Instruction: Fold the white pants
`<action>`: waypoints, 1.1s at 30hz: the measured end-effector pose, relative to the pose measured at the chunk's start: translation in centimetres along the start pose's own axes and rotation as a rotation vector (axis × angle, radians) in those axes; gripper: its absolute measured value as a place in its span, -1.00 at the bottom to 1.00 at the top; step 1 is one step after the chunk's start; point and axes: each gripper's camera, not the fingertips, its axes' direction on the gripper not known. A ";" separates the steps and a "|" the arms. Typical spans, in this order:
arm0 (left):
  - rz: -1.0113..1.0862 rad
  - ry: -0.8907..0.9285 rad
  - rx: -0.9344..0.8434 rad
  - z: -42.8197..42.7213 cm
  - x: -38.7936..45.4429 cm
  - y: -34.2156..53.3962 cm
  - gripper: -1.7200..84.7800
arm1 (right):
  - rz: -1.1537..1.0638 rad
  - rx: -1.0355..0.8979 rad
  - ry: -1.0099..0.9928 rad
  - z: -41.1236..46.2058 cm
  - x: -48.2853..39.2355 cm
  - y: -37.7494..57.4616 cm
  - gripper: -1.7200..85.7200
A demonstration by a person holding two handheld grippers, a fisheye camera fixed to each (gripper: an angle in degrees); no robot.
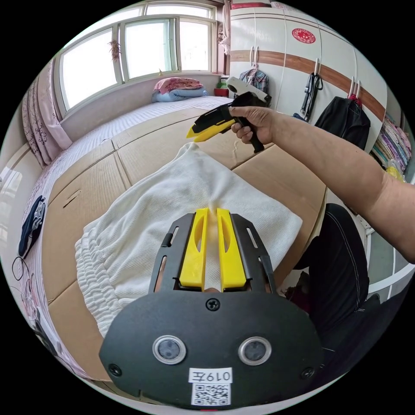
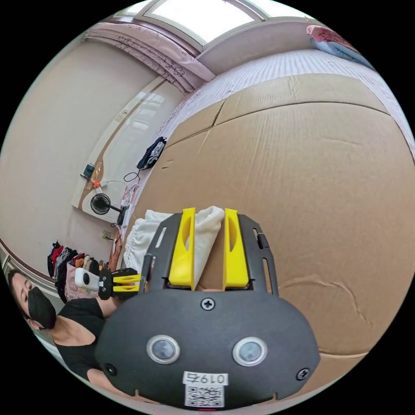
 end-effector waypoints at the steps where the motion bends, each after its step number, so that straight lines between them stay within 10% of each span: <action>1: 0.000 0.002 0.002 0.1 -0.1 0.0 -0.94 | -0.007 -0.043 0.017 1.3 -1.5 -1.0 -0.69; 14: 0.022 -0.034 0.015 2.3 -2.9 0.2 -0.94 | -0.096 -0.464 0.232 19.6 -16.4 -8.6 -0.80; 33: -0.077 0.082 0.178 2.1 -15.8 4.4 -0.94 | -0.213 -0.518 0.850 45.4 -32.4 -5.1 -0.90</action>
